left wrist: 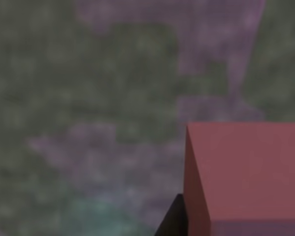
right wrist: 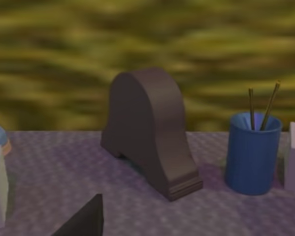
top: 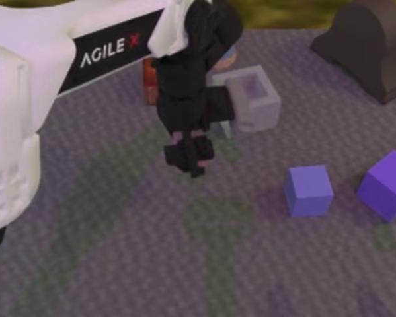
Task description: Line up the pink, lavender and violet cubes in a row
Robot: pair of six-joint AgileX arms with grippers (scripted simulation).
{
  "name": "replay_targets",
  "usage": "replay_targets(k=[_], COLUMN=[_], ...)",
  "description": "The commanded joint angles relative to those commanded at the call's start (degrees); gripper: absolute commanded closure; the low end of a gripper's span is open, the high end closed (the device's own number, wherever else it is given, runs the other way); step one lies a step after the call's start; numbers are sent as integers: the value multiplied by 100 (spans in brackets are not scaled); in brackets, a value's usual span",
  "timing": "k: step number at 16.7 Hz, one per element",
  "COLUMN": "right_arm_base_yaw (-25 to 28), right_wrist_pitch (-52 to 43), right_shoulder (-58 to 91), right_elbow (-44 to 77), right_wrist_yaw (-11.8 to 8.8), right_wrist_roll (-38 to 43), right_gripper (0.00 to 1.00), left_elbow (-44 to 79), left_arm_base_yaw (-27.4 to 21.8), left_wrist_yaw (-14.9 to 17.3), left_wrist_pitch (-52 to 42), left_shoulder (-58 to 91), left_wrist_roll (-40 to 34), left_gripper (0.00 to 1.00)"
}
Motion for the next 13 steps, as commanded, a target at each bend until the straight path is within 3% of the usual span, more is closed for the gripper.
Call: replay_targets(k=[3, 6, 13], right_arm_base_yaw=[0, 0, 0], right_wrist_pitch=[0, 0, 0], right_shoulder=[0, 0, 0], right_elbow=[0, 0, 0], right_wrist_yaw=[0, 0, 0], right_wrist_roll=[0, 0, 0], right_gripper=[0, 0, 0], left_elbow=[297, 495, 507], left_arm_base_yaw=[-1051, -1707, -1826], left_wrist_yaw=[-8, -22, -21], left_wrist_pitch=[-181, -279, -268], left_shoulder=[114, 152, 140], left_wrist_roll=[-503, -867, -938], left_gripper=[100, 100, 100])
